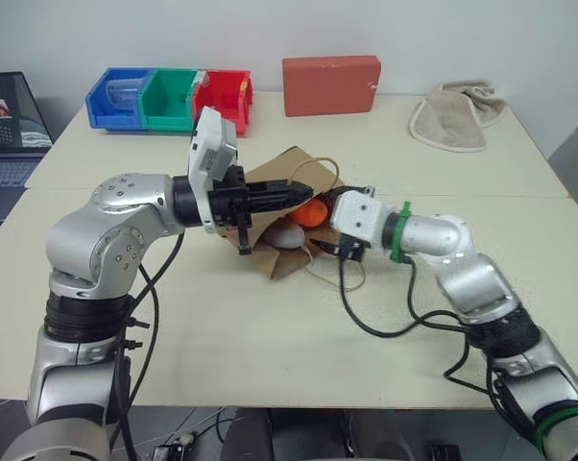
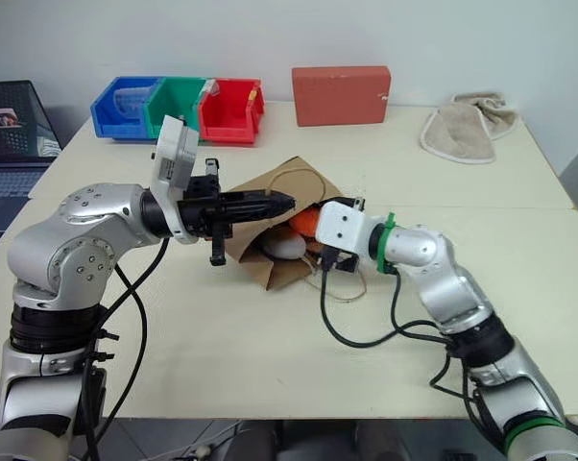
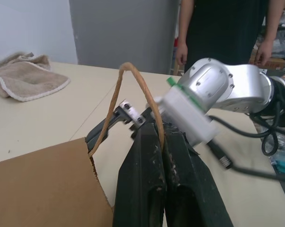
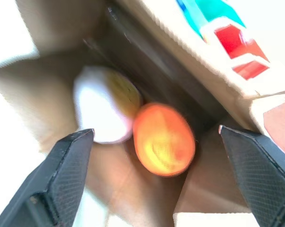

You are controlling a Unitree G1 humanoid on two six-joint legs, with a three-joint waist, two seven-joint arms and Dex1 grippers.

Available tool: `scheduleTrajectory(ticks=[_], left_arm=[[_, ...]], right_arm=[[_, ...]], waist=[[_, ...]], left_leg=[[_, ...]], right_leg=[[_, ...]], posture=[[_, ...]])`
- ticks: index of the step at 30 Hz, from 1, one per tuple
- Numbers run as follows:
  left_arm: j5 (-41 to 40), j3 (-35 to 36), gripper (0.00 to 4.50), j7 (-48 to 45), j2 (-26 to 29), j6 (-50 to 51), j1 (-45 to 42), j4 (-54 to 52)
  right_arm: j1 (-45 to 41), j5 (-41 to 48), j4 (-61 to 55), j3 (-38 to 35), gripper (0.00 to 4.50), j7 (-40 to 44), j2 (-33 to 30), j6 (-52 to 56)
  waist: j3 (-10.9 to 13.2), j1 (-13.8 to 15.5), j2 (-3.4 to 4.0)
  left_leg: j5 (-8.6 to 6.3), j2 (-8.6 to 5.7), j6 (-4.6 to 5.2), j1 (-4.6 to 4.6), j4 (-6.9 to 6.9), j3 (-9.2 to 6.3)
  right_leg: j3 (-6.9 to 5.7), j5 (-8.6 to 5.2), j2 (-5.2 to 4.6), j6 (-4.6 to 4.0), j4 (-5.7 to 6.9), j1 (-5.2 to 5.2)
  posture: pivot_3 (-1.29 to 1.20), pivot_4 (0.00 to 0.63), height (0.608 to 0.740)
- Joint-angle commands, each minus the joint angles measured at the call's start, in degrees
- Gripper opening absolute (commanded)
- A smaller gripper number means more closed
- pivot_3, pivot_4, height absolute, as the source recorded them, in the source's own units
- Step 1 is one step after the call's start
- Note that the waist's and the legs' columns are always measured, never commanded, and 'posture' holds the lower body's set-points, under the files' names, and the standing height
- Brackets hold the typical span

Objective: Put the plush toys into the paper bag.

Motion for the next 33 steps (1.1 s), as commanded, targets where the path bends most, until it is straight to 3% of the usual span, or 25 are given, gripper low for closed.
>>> scheduleTrajectory(ticks=[1,4,10,13,19,22,31,33], left_arm=[[0.1,0.4,0.00,0.4,-0.5,-1.2,-1.2,-0.6],[0.2,0.5,0.00,0.4,-0.5,-1.2,-1.2,-0.7],[0.3,0.7,0.00,0.2,-0.1,-1.2,-1.1,-0.7],[0.4,0.7,0.00,0.1,0.0,-1.0,-1.6,-0.6],[0.8,0.7,0.00,0.0,0.0,-1.2,-1.8,-0.5],[0.8,1.0,0.00,0.4,0.1,-1.1,-1.5,-0.9],[0.9,1.9,0.00,1.5,0.0,-1.4,-1.5,-0.5],[0.8,2.0,0.00,1.9,-0.3,-1.5,-1.8,-0.3]], right_arm=[[2.8,9.9,-9.0,-7.7,4.46,5.9,-4.4,7.8],[7.7,16.9,-13.2,-12.0,4.46,8.3,-7.8,14.9],[14.2,16.5,-13.3,-12.5,4.46,0.7,-8.6,22.5],[14.1,12.5,-6.1,-8.8,4.46,-6.6,-3.3,21.7],[12.4,10.6,1.6,-5.4,4.46,-9.8,1.6,20.1],[11.5,10.8,3.7,-4.6,3.55,-9.9,2.6,21.0],[11.9,14.3,2.7,-5.3,0.20,-6.2,1.5,23.6],[12.1,15.0,3.0,-5.7,0.02,-5.8,1.2,23.9]], waist=[[0.0,0.1,0.00],[0.0,0.4,0.00],[0.0,-0.2,0.00],[0.0,-0.5,-0.05],[0.0,-0.3,-0.04],[0.0,-0.2,-0.04],[0.0,-0.1,-0.04],[0.0,-0.1,-0.03]], left_leg=[[0.00,-0.01,0.00,0.00,0.00,0.00],[0.00,-0.01,0.01,0.01,0.01,-0.04],[0.00,-0.01,0.01,0.05,0.05,0.03],[0.00,0.04,0.01,0.11,0.05,0.08],[0.00,0.00,0.00,0.01,0.03,0.08],[0.00,0.00,0.00,0.02,0.01,0.06],[0.00,0.00,0.00,0.02,0.01,0.05],[0.00,0.00,0.00,0.02,0.02,0.05]], right_leg=[[0.00,0.00,-0.01,0.00,0.00,0.00],[-0.03,0.00,0.00,0.00,-0.02,0.05],[0.06,0.00,0.01,0.00,-0.01,0.04],[0.11,0.00,0.05,0.01,0.00,0.05],[0.11,0.00,0.03,0.01,-0.03,0.00],[0.08,0.00,0.03,0.01,-0.03,-0.01],[0.07,0.00,0.03,0.01,-0.02,0.00],[0.08,-0.01,0.03,0.01,-0.02,0.00]], posture=[[0.00,0.150,0.740],[0.00,0.150,0.740],[0.00,0.150,0.740],[0.00,0.150,0.740],[0.00,0.150,0.740],[0.00,0.150,0.740],[0.00,0.150,0.740],[0.00,0.150,0.740]])
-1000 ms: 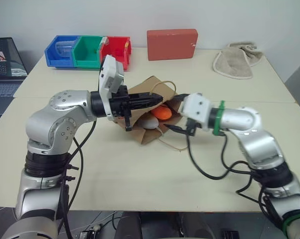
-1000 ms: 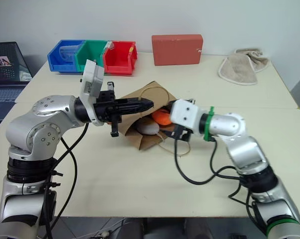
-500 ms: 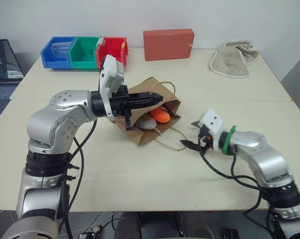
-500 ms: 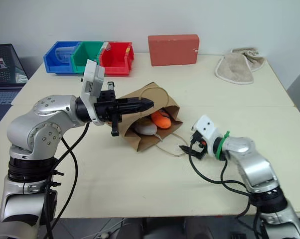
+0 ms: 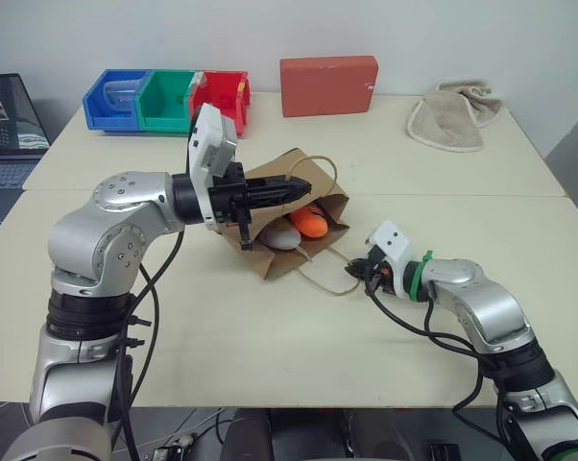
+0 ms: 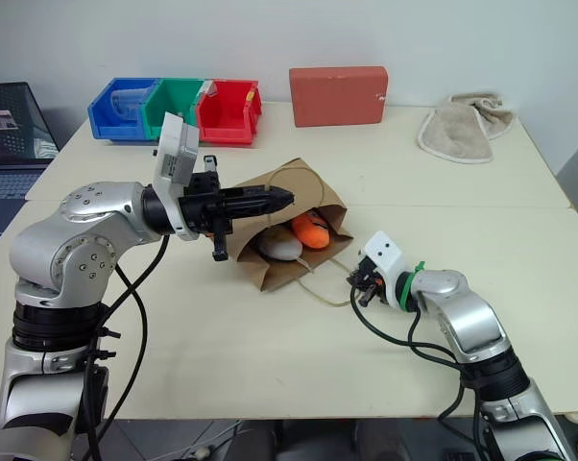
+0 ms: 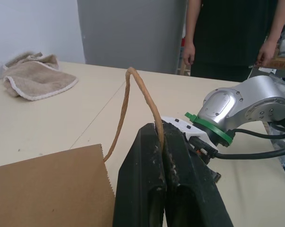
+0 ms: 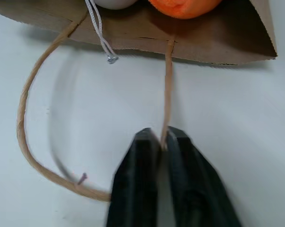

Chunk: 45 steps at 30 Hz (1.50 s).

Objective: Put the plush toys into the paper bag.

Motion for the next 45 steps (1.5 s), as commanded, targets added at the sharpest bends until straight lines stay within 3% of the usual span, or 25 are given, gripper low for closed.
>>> scheduleTrajectory(ticks=[1,5,10,15,20,29,30,32,35,42,44,45], left_arm=[[-0.3,1.9,0.00,0.8,-0.1,-1.4,-1.6,-0.7],[-1.0,3.2,0.00,1.9,-0.4,-1.5,-3.1,0.3],[-5.1,6.4,0.00,4.5,-2.0,1.2,-6.0,2.0],[-2.2,4.8,0.00,3.9,-4.2,-1.7,-11.3,9.7],[1.7,2.6,0.00,3.3,-7.6,-5.9,-14.3,16.4],[5.8,1.2,0.00,1.6,-11.3,-10.3,-16.0,24.6],[5.3,1.4,0.00,1.1,-11.1,-9.3,-16.0,24.3],[4.2,1.8,0.59,-0.5,-10.0,-7.5,-15.5,22.8],[4.2,1.9,1.57,-1.8,-8.8,-6.9,-14.8,21.8],[9.6,4.2,3.85,-3.7,2.2,-11.8,-9.8,21.5],[11.4,4.5,4.48,-4.2,4.9,-14.0,-8.5,22.3],[11.7,4.5,4.48,-4.6,5.5,-14.5,-8.2,22.5]], right_arm=[[-0.2,1.9,-1.7,-1.7,0.02,1.3,-1.3,0.7],[-0.6,8.0,-7.1,-6.8,0.02,4.1,-4.9,6.2],[-3.4,21.6,-13.2,-17.3,0.02,8.8,-10.4,16.8],[-15.6,32.2,-8.9,-28.3,0.02,7.2,-14.7,29.4],[-25.0,34.5,-1.4,-32.1,0.02,1.3,-12.1,36.5],[-26.0,32.4,1.8,-30.7,0.02,-6.8,-7.4,34.6],[-25.8,32.8,1.1,-30.6,0.39,-6.4,-7.7,33.8],[-26.2,33.6,0.3,-31.1,0.91,-6.3,-8.2,33.5],[-26.6,34.4,0.0,-31.4,2.03,-6.2,-8.8,33.3],[-27.3,35.0,-2.6,-32.5,4.50,-2.5,-18.3,28.1],[-25.7,32.7,-2.7,-31.5,4.50,-0.8,-21.9,23.5],[-25.2,32.3,-2.6,-31.1,4.50,-0.2,-22.8,22.1]], waist=[[0.0,0.0,0.00],[0.0,0.1,0.02],[0.0,0.3,0.02],[0.0,0.2,0.05],[0.0,0.1,0.05],[0.0,0.1,0.06],[0.0,0.1,0.06],[0.0,0.1,0.06],[0.0,0.1,0.07],[0.1,0.0,0.19],[0.1,0.0,0.20],[0.1,0.0,0.19]], left_leg=[[0.00,0.00,0.00,0.00,0.00,0.00],[0.00,0.00,0.00,-0.01,0.00,0.00],[0.00,-0.01,0.01,-0.03,0.00,-0.02],[0.00,-0.03,0.01,0.00,0.04,0.00],[0.00,-0.02,0.01,0.02,0.00,0.00],[-0.01,-0.03,0.02,-0.14,-0.17,0.02],[-0.01,-0.03,0.02,-0.15,-0.17,0.03],[-0.01,-0.03,0.02,-0.18,-0.17,0.02],[-0.01,-0.03,0.02,-0.17,-0.18,0.01],[-0.01,0.00,0.02,-0.12,-0.23,0.03],[-0.01,-0.01,0.02,-0.13,-0.22,0.03],[-0.01,-0.01,0.02,-0.14,-0.22,0.05]], right_leg=[[0.00,0.00,0.00,0.00,0.00,0.00],[0.00,0.00,0.00,0.00,0.00,0.00],[-0.03,0.00,-0.01,0.00,-0.03,0.01],[0.00,0.01,-0.01,0.01,-0.03,0.03],[-0.01,0.01,0.00,0.01,-0.03,0.04],[-0.02,0.01,-0.03,0.00,-0.07,-0.17],[-0.01,0.01,-0.03,0.00,-0.06,-0.18],[-0.01,0.01,-0.03,0.00,-0.07,-0.19],[-0.03,0.01,-0.03,0.00,-0.07,-0.19],[-0.02,0.00,-0.02,-0.01,-0.07,-0.19],[-0.01,0.00,-0.02,-0.01,-0.10,-0.19],[0.00,0.00,-0.03,0.00,-0.11,-0.19]], posture=[[0.00,0.150,0.740],[0.00,0.150,0.740],[0.00,0.150,0.740],[0.00,0.150,0.740],[0.00,0.150,0.740],[0.00,0.150,0.740],[0.00,0.150,0.740],[0.00,0.150,0.740],[0.00,0.150,0.740],[0.00,0.150,0.740],[0.00,0.150,0.740],[0.00,0.150,0.740]])
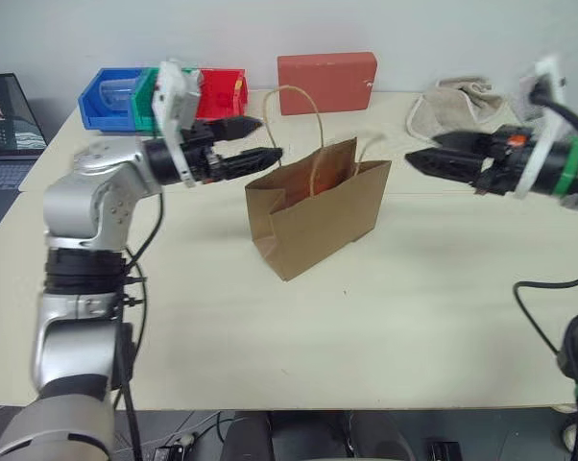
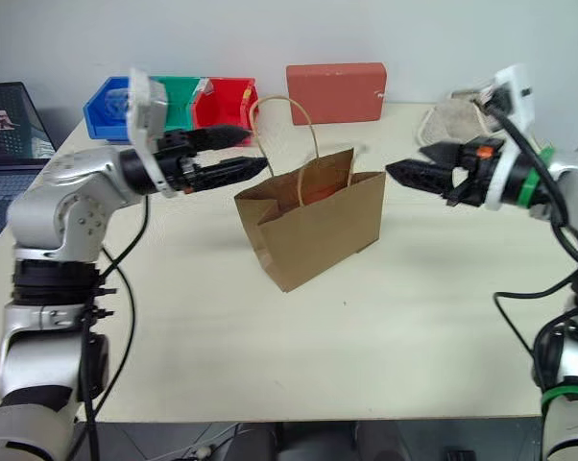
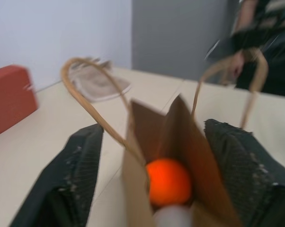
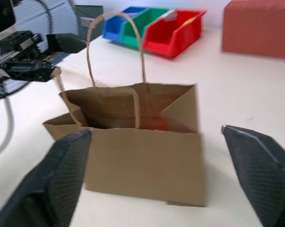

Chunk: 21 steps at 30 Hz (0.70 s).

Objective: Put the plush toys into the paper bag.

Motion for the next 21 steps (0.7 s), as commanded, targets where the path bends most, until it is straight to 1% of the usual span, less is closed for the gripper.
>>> scheduleTrajectory(ticks=[1,3,4,5,8,12,17,21], left_arm=[[0.9,2.3,4.48,-1.4,2.8,-2.3,0.5,-0.5],[-1.4,3.4,4.48,-4.4,5.4,0.2,4.2,-3.2],[-2.8,3.8,4.48,-6.0,6.6,1.8,6.7,-5.1],[-3.7,4.0,4.48,-7.0,7.3,2.8,8.4,-6.3],[-5.7,3.8,4.48,-8.4,7.8,5.5,12.6,-9.4],[-4.9,2.0,4.48,-8.1,6.3,4.6,15.5,-11.2],[-1.7,-1.2,4.48,-6.3,1.6,1.5,13.0,-7.6],[-1.4,-1.9,4.48,-6.9,0.4,0.8,12.9,-7.9]], right_arm=[[1.7,-2.5,-2.0,0.3,4.50,3.6,-4.3,-8.0],[7.2,-4.2,-4.9,1.4,4.50,8.6,-7.8,-13.7],[9.7,-3.0,-7.3,1.4,4.50,10.9,-8.6,-14.7],[11.3,-1.8,-8.8,1.3,4.50,12.3,-9.0,-15.3],[13.3,3.4,-12.9,0.6,4.50,13.3,-7.2,-14.4],[14.2,7.3,-16.4,1.4,4.50,12.9,-6.2,-13.7],[14.6,8.4,-19.2,3.9,4.50,12.5,-6.2,-14.8],[15.0,9.2,-19.3,3.7,4.50,12.0,-6.6,-14.9]], waist=[[0.0,0.0,0.00],[0.0,0.2,-0.01],[0.0,0.1,-0.01],[0.0,0.1,0.00],[0.0,0.0,0.05],[0.0,0.1,0.04],[0.0,0.6,0.03],[0.0,0.5,0.02]], left_leg=[[0.00,0.00,0.00,0.00,0.00,0.01],[0.00,0.00,0.00,0.00,0.00,0.01],[-0.01,0.01,0.00,0.01,-0.01,0.01],[-0.02,0.02,-0.01,0.00,-0.03,0.03],[-0.01,0.04,-0.01,0.00,-0.05,0.05],[-0.01,0.07,-0.01,0.02,0.06,0.02],[0.00,0.03,0.00,0.03,0.25,0.03],[-0.01,0.05,0.00,0.01,0.21,0.04]], right_leg=[[0.00,0.00,0.00,0.00,0.00,0.00],[0.00,0.00,0.00,0.00,-0.03,0.01],[-0.01,-0.01,0.00,0.01,-0.06,0.04],[0.00,-0.01,0.00,0.01,-0.08,0.02],[0.01,-0.01,0.00,0.00,-0.04,0.00],[0.00,-0.01,0.02,0.00,0.01,0.05],[0.02,-0.01,0.01,0.01,0.01,0.12],[0.02,0.00,0.02,0.01,-0.01,0.09]], posture=[[0.00,0.150,0.740],[0.00,0.150,0.740],[0.00,0.150,0.740],[0.00,0.150,0.740],[0.00,0.150,0.740],[0.00,0.150,0.740],[0.00,0.150,0.740],[0.00,0.150,0.740]])
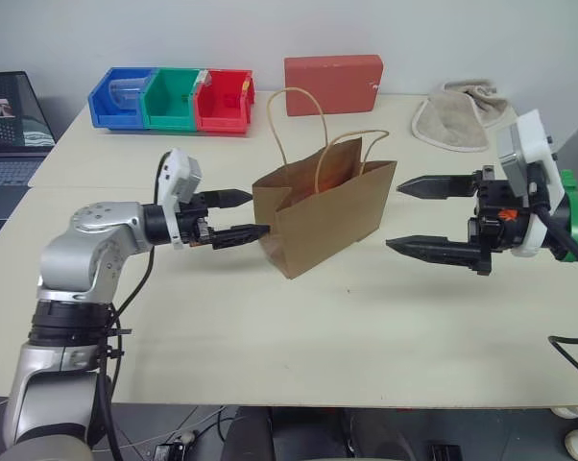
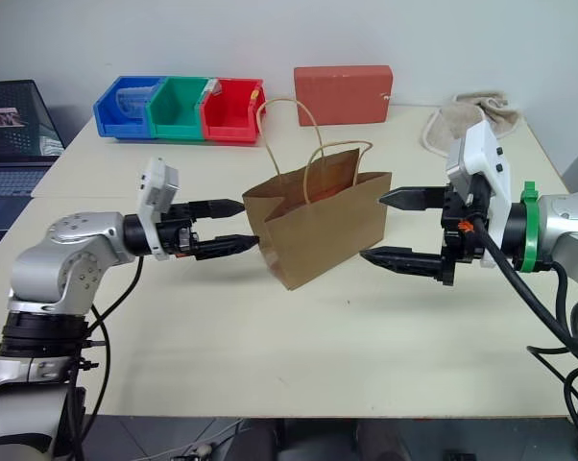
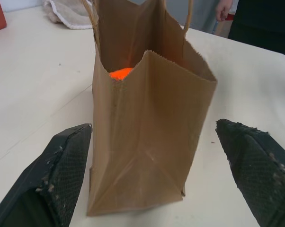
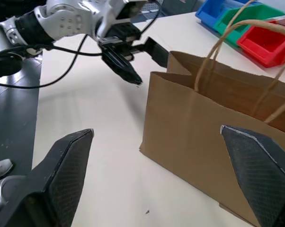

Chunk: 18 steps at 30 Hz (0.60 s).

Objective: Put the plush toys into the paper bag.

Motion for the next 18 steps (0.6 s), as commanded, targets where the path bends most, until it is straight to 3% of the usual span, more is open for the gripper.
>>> scheduleTrajectory(ticks=[1,17,18], left_arm=[[0.0,0.3,4.48,-0.5,-0.2,-1.3,-1.8,-1.2],[1.9,-2.1,4.48,8.3,-8.0,-1.5,2.4,-8.9],[2.9,-2.3,4.30,9.6,-9.1,-2.7,2.4,-8.2]], right_arm=[[0.5,1.3,-0.8,-1.3,4.50,0.0,-1.1,-1.3],[5.7,-2.0,-4.9,1.5,4.50,-1.3,-3.4,-6.3],[5.8,-2.8,-5.2,1.9,4.50,-1.7,-2.7,-7.5]], waist=[[0.0,0.0,0.00],[0.0,0.1,0.00],[0.0,0.1,-0.01]], left_leg=[[0.00,0.00,0.00,0.01,-0.03,0.00],[0.00,-0.02,0.00,0.02,0.01,0.00],[0.00,-0.02,0.00,0.02,0.02,0.00]], right_leg=[[0.00,0.00,0.00,0.00,0.01,-0.01],[0.02,0.00,-0.01,0.00,0.01,0.02],[0.02,0.00,-0.01,0.00,0.01,0.02]], posture=[[0.00,0.150,0.740],[0.00,0.150,0.740],[0.00,0.150,0.740]])
